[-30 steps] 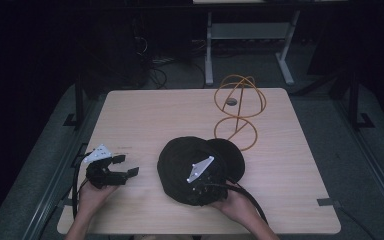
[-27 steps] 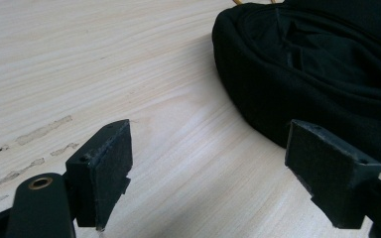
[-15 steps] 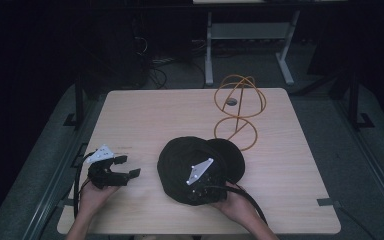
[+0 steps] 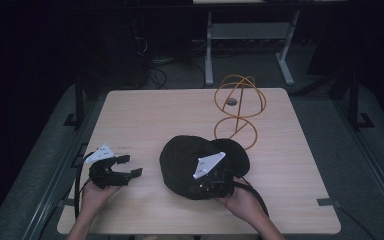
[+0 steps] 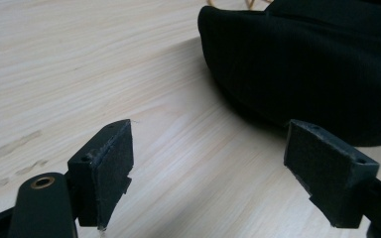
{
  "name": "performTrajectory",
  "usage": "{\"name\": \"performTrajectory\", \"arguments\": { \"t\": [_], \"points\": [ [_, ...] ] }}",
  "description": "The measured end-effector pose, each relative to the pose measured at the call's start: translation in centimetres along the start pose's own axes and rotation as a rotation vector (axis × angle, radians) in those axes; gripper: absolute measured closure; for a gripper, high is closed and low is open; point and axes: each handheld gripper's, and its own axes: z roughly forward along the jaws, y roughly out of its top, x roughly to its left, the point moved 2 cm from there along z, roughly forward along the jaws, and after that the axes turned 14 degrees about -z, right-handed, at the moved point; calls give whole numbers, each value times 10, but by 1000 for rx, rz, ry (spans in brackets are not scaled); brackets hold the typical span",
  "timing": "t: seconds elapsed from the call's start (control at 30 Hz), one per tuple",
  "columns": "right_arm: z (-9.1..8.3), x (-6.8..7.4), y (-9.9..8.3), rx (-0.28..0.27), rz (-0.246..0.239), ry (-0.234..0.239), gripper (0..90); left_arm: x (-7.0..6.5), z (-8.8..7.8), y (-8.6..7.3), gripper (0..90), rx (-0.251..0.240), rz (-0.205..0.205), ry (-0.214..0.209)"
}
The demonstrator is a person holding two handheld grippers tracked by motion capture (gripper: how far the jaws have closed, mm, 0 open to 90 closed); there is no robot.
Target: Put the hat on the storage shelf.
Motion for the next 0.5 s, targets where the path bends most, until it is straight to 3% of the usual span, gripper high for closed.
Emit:
{"name": "performTrajectory", "arguments": {
  "t": [0.2,0.3,0.5],
  "points": [
    [-24,-5,4,-71,11,-24,764,-14,4,2,190,-3,18,-44],
    [-37,-9,7,-102,28,-34,759,-25,8,5,186,-7,51,-65],
    [-48,-12,9,-136,28,-48,761,-43,16,10,186,-6,88,-114]
  ]
}}
